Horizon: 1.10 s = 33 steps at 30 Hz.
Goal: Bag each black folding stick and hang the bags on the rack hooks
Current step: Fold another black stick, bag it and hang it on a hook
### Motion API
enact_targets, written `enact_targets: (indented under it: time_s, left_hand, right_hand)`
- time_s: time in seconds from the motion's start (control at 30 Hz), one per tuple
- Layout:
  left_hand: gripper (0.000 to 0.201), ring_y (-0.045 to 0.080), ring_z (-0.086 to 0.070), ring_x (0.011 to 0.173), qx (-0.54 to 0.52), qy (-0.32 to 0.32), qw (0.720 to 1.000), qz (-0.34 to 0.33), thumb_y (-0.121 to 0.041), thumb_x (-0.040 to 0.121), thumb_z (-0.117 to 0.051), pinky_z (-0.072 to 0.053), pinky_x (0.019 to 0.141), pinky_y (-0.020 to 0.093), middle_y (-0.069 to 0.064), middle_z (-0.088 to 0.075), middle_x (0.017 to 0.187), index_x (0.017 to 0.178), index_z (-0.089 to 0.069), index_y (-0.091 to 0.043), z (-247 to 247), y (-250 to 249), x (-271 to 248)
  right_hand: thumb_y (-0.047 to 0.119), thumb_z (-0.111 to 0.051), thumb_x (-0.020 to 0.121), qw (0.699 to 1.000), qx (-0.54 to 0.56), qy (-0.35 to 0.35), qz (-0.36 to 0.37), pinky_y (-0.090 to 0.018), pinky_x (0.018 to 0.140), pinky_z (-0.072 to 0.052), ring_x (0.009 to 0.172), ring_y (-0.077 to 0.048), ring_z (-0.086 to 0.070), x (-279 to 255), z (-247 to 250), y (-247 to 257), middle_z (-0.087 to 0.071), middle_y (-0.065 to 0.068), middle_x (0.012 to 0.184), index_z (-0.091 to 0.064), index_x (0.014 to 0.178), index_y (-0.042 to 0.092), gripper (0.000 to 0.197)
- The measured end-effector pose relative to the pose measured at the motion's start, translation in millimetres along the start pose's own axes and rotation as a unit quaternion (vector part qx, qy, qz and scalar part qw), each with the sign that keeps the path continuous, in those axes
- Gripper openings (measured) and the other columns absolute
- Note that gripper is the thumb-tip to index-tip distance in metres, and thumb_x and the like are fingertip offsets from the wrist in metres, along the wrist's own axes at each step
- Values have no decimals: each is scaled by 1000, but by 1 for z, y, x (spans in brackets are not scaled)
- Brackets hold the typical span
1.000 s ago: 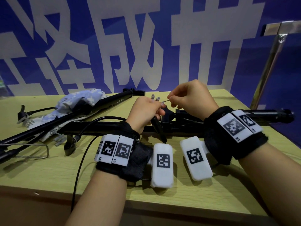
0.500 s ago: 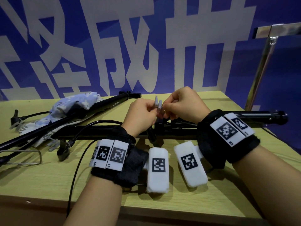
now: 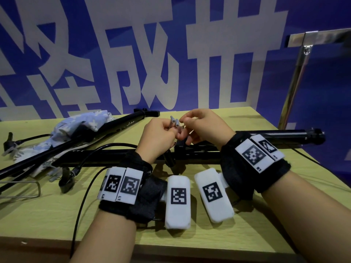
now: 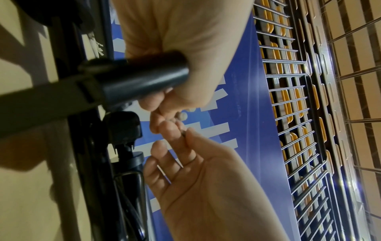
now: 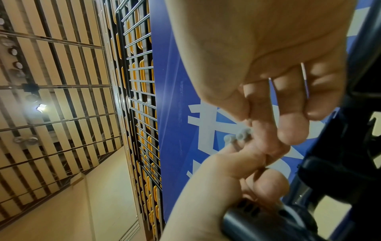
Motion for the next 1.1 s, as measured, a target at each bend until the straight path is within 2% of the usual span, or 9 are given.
enact_targets:
  time_s: [0.13, 0.23, 0.37, 0.47, 0.63, 0.73, 0.83, 0.97, 1.1]
  left_hand:
    - [23, 10, -47, 49, 22, 4, 1000, -14, -10, 94, -50, -37, 45, 17, 3, -56, 62, 81, -69, -5, 0, -2, 0]
    - [28, 10, -46, 46, 16, -1, 1000, -21, -12, 95, -51, -37, 39, 12, 1, -59, 62, 73, -67, -11, 0, -3, -1]
    - [27, 3, -45, 40, 28, -2, 999, -37, -16, 95, -51, -39, 43, 17, 2, -60, 61, 74, -68, -11, 0, -3, 0]
    - [30, -1, -44, 36, 23, 5, 999, -43, -18, 95, -54, -38, 47, 19, -10, -59, 52, 68, -66, -18, -2, -1, 1]
    - [25, -2, -43, 38, 29, 21, 998, -51, -8, 92, -53, -36, 52, 21, 5, -69, 69, 73, -67, -14, -5, 1, 3]
    - [29, -2, -43, 36, 21, 18, 999, -41, -9, 92, -52, -36, 48, 20, -3, -65, 60, 67, -64, -15, -5, 1, 3]
    - [29, 2, -42, 37, -50, 14, 999, -5, -7, 94, -49, -35, 40, 15, 2, -62, 66, 69, -62, -14, -2, 2, 3]
    - [23, 10, -40, 47, -187, -9, 981, 54, -4, 95, -44, -34, 41, 14, 0, -58, 69, 81, -62, -9, 11, 10, 3]
    - [19, 6, -46, 49, -290, -46, 950, 106, -19, 96, -47, -39, 46, 17, -3, -61, 77, 89, -63, -14, 20, 22, 3]
  right_hand:
    - [14, -40, 98, 997, 48, 47, -31, -25, 55, -43, 52, -17, -55, -5, -5, -1, -63, -6, 67, -55, 95, 10, 16]
    - [18, -47, 97, 997, 43, 45, -43, -25, 59, -47, 55, -16, -56, -5, -2, -4, -64, -6, 71, -61, 94, 8, 17]
    - [18, -54, 94, 996, 36, 52, -59, -27, 68, -52, 62, -14, -58, -2, 0, -9, -66, -5, 75, -63, 90, 7, 15]
    - [15, -57, 92, 991, 61, 80, -83, -26, 66, -53, 61, -13, -60, -1, 1, -14, -66, -5, 74, -63, 93, 7, 10]
    - [10, -59, 90, 982, 100, 123, -104, -21, 59, -54, 56, -10, -60, -2, -2, -19, -66, -5, 70, -65, 90, 4, 9]
    - [12, -59, 90, 988, 86, 97, -87, -23, 63, -54, 58, -11, -60, 1, 0, -19, -66, -4, 72, -64, 92, 6, 8]
    - [18, -61, 89, 991, 75, 81, -78, -27, 67, -53, 61, -13, -60, 1, 1, -16, -66, -3, 74, -61, 92, 12, 7]
    - [15, -59, 90, 997, 27, 25, -74, -26, 64, -51, 59, -14, -60, 1, 23, -15, -66, -4, 79, -56, 93, 16, 4]
    - [17, -63, 87, 993, -95, -14, -69, -25, 75, -49, 80, -14, -60, -5, 63, -27, -66, 1, 90, -63, 91, 20, 5]
Point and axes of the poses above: each hand's wrist, its own x-axis towards the middle knuckle, its own z-axis out of the back of the hand, y = z × x, the point moved 7 cm from there along x, towards the middle knuckle
